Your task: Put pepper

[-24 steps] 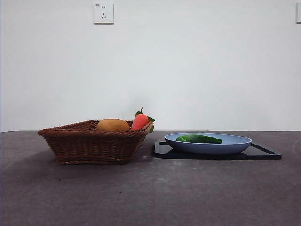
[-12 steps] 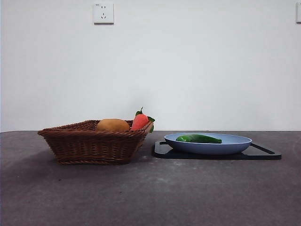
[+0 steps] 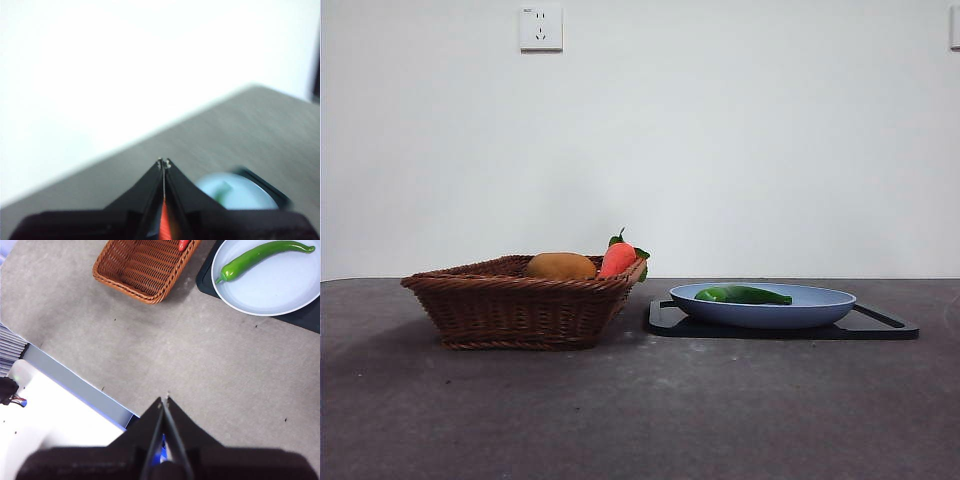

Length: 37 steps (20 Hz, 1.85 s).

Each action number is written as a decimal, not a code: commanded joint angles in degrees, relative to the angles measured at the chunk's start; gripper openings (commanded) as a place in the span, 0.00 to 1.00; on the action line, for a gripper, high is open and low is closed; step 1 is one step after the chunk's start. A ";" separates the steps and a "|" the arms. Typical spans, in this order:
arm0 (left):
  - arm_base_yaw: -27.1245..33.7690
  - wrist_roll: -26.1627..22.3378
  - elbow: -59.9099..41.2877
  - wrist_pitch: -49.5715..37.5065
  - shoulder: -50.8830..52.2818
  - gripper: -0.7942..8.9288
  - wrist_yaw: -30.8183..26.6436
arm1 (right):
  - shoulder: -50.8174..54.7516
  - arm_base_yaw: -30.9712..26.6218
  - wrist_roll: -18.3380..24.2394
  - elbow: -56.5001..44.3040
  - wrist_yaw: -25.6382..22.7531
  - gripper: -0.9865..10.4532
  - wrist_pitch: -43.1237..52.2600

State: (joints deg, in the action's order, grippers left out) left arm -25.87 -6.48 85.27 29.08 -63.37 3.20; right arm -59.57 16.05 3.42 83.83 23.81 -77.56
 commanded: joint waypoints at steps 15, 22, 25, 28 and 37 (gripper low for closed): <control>29.22 -0.02 -54.27 -33.66 43.30 0.09 -0.07 | -0.52 0.09 0.07 1.11 -0.11 0.10 -0.59; 31.04 5.53 -74.84 -33.77 55.71 0.09 -0.15 | -0.52 0.09 0.07 1.11 -0.11 0.10 -0.57; 31.23 7.80 -80.46 -33.57 58.90 0.09 -0.11 | -0.52 0.09 0.09 1.11 -0.11 0.10 -0.57; 31.21 8.28 -83.89 -33.22 60.83 0.09 -0.02 | -0.52 0.09 0.07 1.11 -0.11 0.10 -0.57; 31.21 8.04 -84.85 -20.39 63.32 0.09 0.13 | -0.52 0.09 0.07 1.11 -0.09 0.10 -0.57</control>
State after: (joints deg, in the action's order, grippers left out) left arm 5.13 1.17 1.02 8.97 -0.25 3.18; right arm -59.59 16.05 3.44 83.83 23.81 -77.56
